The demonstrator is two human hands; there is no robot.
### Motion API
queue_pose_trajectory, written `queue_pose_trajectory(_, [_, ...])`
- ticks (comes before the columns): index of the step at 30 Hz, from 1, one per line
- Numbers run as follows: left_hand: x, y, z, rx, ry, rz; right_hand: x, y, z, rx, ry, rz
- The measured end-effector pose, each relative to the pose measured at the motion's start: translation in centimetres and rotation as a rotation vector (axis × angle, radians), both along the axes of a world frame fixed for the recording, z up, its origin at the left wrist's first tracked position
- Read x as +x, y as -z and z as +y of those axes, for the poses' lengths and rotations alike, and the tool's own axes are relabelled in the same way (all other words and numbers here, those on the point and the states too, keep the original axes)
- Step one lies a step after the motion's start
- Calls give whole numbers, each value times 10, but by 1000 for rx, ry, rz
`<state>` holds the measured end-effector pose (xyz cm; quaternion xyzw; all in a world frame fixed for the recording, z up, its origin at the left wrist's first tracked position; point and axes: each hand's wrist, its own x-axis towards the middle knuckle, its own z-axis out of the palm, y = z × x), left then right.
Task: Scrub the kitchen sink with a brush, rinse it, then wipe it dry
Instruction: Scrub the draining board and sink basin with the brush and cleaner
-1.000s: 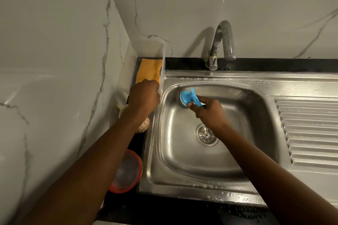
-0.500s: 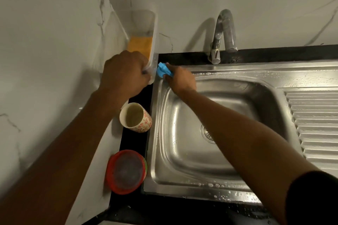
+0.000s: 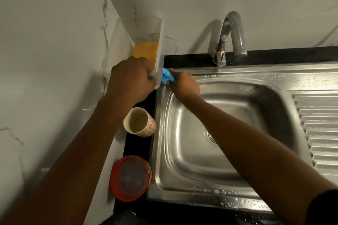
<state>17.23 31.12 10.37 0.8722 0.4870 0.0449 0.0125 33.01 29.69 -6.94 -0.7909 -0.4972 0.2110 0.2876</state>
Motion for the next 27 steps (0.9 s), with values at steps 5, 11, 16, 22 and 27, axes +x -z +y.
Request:
queue_pose_trajectory(5, [3,6,-2,-9,1,-12,-20,12,-68,44,-97,-42])
queue_pose_trajectory(11, [-1,13,-5,-40,-7,-1,26,-9,-13,-27,-50,-189])
queue_pose_trajectory(16, [-1,17,-7,-68,-13,20,-14,5,-45,-26,-24,-24])
queue_pose_trajectory(22, [3,33,-10,-151,-28,50,-13,20,-117,-178,-57,210])
queue_pose_trajectory(27, [3,51,-8,-180,-13,72,6,22,-135,-142,135,531])
